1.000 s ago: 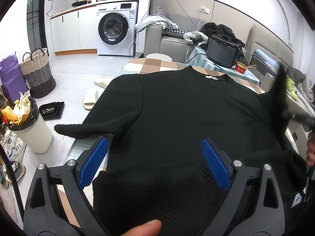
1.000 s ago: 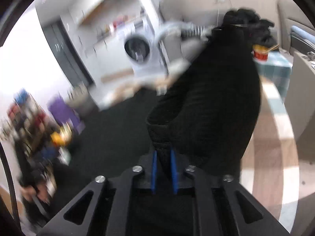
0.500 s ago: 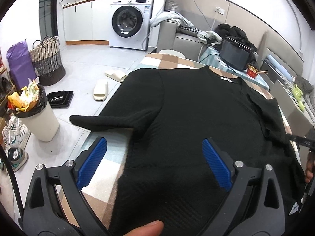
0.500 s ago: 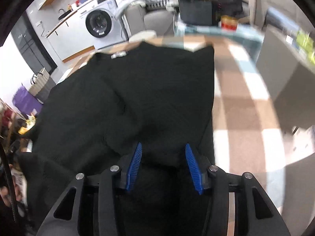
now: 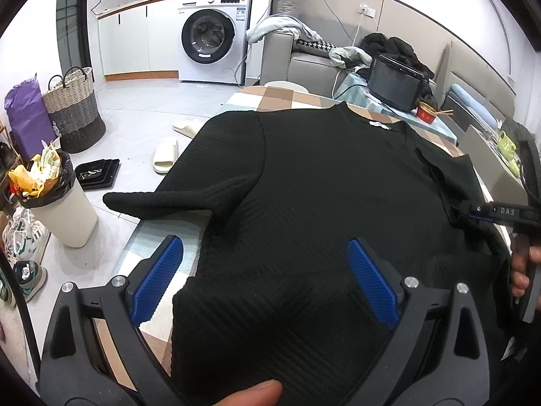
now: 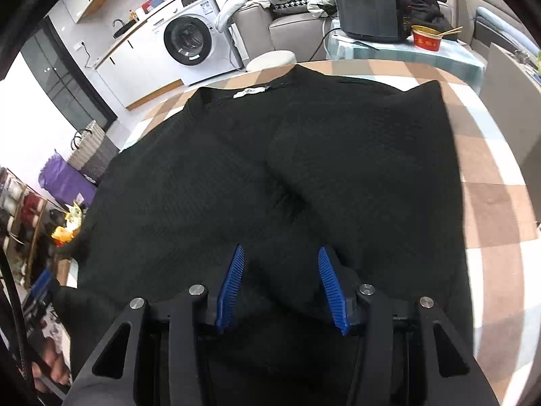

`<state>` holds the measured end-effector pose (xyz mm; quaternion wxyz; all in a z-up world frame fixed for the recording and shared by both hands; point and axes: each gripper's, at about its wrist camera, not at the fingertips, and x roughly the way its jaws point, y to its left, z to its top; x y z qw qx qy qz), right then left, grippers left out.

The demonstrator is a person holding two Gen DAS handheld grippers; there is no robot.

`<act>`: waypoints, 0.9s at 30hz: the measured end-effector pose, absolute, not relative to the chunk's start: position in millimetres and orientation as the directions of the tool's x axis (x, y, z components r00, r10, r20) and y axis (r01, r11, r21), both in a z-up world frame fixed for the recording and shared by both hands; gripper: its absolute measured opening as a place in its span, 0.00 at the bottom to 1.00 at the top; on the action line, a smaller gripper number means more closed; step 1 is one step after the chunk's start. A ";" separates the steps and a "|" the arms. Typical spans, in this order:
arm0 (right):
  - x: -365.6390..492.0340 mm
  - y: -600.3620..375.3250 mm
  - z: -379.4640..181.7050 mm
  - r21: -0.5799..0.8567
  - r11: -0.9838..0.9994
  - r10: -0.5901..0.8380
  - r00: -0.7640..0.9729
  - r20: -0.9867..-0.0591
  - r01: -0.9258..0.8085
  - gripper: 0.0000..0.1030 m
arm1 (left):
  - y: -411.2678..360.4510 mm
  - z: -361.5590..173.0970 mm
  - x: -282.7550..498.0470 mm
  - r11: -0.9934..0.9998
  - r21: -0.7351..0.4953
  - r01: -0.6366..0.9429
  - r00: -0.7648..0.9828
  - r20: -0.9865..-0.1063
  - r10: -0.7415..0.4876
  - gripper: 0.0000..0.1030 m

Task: Fold small clothes

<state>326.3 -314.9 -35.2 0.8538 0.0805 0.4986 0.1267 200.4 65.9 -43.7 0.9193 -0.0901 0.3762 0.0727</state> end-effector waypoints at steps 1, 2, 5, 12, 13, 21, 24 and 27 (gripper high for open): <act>328.1 -313.9 -37.5 0.263 0.956 0.293 0.464 -0.836 -0.130 0.47 | 65.5 -45.0 200.7 0.973 -0.112 -0.203 0.704 -0.708 0.065 0.94; 329.5 -312.4 -39.9 0.262 0.957 0.291 0.459 -0.840 -0.127 0.47 | 65.3 -45.9 201.2 0.973 -0.115 -0.202 0.702 -0.709 0.062 0.94; 330.3 -304.4 -45.1 0.187 0.972 0.232 0.452 -0.861 -0.142 0.39 | 66.1 -46.5 201.7 0.972 -0.118 -0.204 0.702 -0.710 0.061 0.94; 315.4 -310.6 -28.3 0.242 0.950 0.312 0.522 -0.794 -0.198 0.07 | 67.1 -47.1 203.2 0.970 -0.119 -0.212 0.704 -0.707 0.068 0.94; 310.8 -308.7 -22.4 0.245 0.943 0.330 0.533 -0.779 -0.226 0.07 | 68.1 -47.5 203.3 0.970 -0.117 -0.215 0.703 -0.708 0.071 0.94; 303.6 -309.8 -23.4 0.326 0.899 0.429 0.445 -0.786 -0.291 0.26 | 90.8 -48.9 201.0 0.948 -0.141 -0.287 0.695 -0.711 0.105 0.94; 302.2 -327.1 -15.3 0.355 0.906 0.422 0.539 -0.729 -0.229 0.26 | 115.1 -49.9 195.5 0.921 -0.169 -0.352 0.692 -0.710 0.135 0.94; 316.6 -333.2 -38.0 0.302 0.945 0.325 0.455 -0.829 -0.125 0.29 | 146.3 -56.7 193.3 0.871 -0.242 -0.427 0.677 -0.724 0.131 0.94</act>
